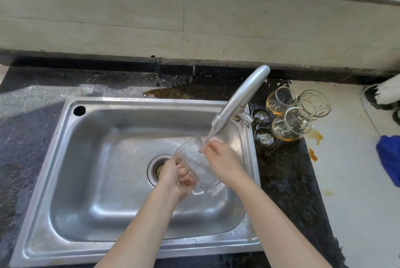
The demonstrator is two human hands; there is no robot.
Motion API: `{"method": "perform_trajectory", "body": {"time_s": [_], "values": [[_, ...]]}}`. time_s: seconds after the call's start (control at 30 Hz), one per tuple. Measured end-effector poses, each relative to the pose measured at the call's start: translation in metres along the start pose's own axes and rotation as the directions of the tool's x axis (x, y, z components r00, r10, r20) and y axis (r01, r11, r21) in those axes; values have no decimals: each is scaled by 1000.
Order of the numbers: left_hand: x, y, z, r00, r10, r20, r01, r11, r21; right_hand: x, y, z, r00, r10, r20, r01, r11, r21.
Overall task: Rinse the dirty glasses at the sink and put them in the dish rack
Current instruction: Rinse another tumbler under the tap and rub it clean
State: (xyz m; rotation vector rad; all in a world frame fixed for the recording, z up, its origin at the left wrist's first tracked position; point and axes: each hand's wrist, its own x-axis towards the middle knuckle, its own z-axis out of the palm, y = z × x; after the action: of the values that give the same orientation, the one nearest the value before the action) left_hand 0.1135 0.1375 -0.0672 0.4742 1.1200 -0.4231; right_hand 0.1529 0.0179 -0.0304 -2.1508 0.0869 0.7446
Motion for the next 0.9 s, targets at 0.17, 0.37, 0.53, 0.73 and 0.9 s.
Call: {"method": "perform_trajectory", "body": {"time_s": [0.17, 0.37, 0.53, 0.73, 0.9], "values": [[4, -2, 10, 997, -61, 40, 66, 984, -164, -8, -4, -27, 978, -94, -186, 12, 918, -397], [15, -4, 11, 993, -55, 105, 92, 914, -395, 2, -15, -59, 941, -242, -238, -11, 678, -735], [27, -6, 7, 994, 5, 113, 51, 875, -482, 23, -23, -70, 977, -87, -194, -133, 465, -875], [30, -4, 0, 995, -5, 99, 51, 884, -464, 40, -34, -80, 992, -58, -111, -77, 414, -907], [37, 1, -10, 993, -12, 118, 63, 897, -437, 49, -43, -92, 981, 6, -194, -171, 497, -851]]}}
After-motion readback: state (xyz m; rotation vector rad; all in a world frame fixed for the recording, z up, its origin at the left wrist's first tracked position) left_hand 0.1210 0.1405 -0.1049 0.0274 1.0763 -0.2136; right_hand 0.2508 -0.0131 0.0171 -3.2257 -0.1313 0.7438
